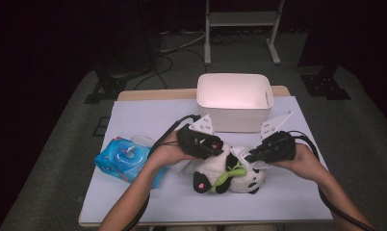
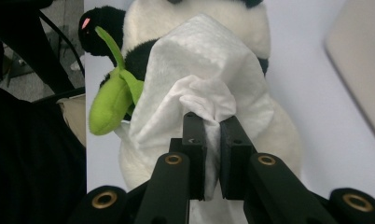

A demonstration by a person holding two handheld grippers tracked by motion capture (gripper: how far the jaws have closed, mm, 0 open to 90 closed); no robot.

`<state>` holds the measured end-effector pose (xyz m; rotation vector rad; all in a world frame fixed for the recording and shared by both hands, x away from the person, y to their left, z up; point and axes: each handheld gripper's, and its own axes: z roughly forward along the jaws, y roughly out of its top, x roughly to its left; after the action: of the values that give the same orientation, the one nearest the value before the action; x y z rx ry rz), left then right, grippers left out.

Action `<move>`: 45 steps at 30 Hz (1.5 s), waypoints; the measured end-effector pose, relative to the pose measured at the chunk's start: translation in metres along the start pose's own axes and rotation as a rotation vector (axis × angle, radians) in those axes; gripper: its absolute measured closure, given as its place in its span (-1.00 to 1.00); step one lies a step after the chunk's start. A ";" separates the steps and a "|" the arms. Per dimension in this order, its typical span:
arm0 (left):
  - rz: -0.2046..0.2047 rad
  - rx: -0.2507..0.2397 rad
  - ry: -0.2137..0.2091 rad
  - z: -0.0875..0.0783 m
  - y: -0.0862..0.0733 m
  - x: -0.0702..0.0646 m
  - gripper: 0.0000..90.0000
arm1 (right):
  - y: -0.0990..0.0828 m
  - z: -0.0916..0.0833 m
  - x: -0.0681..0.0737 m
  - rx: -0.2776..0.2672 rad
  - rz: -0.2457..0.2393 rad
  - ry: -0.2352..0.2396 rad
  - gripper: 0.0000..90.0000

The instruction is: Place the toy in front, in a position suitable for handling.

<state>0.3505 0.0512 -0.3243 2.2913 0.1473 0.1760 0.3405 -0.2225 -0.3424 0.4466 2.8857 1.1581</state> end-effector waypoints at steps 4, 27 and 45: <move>-0.029 0.008 -0.013 -0.004 -0.008 -0.007 0.10 | 0.004 0.008 0.009 0.018 -0.022 0.000 0.83; -0.067 0.013 -0.087 -0.013 -0.006 -0.020 -0.10 | -0.001 0.015 0.058 0.029 -0.122 0.033 0.83; -0.068 0.106 -0.151 0.002 -0.008 -0.032 -0.31 | 0.004 0.002 0.059 0.024 -0.146 0.003 0.83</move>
<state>0.3194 0.0500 -0.3346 2.3911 0.1594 -0.0412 0.2853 -0.2031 -0.3356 0.2302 2.8807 1.1049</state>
